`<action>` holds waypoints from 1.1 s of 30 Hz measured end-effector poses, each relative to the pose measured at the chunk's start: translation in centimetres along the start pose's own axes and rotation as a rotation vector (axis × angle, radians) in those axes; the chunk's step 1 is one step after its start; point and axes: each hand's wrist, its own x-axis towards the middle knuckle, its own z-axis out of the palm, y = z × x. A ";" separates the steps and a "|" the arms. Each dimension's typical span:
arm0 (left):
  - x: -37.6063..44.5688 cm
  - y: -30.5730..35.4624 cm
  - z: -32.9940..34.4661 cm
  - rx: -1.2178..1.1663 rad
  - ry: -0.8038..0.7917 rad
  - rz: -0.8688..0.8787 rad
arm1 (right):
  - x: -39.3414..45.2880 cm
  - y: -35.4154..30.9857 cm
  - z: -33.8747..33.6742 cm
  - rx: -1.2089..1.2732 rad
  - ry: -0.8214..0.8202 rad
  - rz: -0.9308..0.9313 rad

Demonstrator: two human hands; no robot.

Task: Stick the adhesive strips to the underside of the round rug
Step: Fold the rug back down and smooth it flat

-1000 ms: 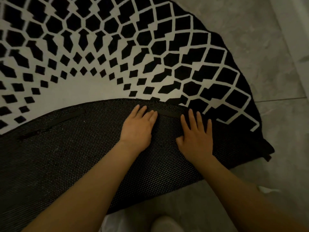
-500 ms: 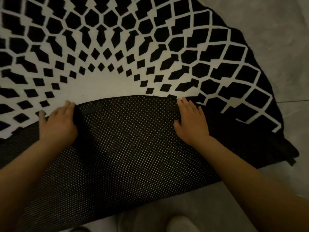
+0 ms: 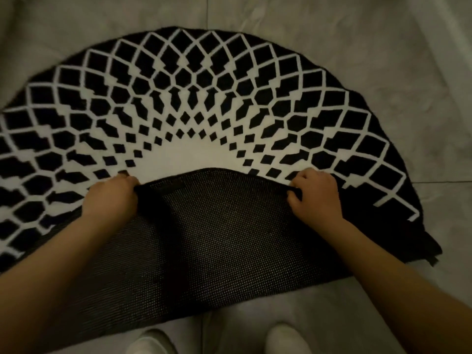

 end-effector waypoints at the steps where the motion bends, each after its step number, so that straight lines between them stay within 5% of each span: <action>1: -1.5 -0.2 -1.7 -0.009 -0.039 -0.030 | -0.6 -0.6 -2.0 0.028 -0.025 -0.016; 9: -11.0 -0.8 -12.3 0.080 -0.198 -0.079 | -4.6 -3.8 -15.9 0.093 -0.234 -0.080; 13: -17.1 -0.1 -16.3 0.092 -0.187 -0.125 | -7.4 -5.1 -23.5 -0.173 -0.471 -0.284; 17: -23.9 -0.4 -18.3 0.046 -0.162 -0.113 | -12.7 -7.3 -28.2 -0.352 -0.510 -0.477; 26: -35.9 -1.4 -18.2 -0.095 -0.195 -0.124 | -19.8 -11.1 -30.6 -0.501 -0.625 -0.494; 33: -39.4 0.7 -13.8 -0.126 -0.386 -0.132 | -24.8 -9.8 -27.0 -0.532 -0.625 -0.334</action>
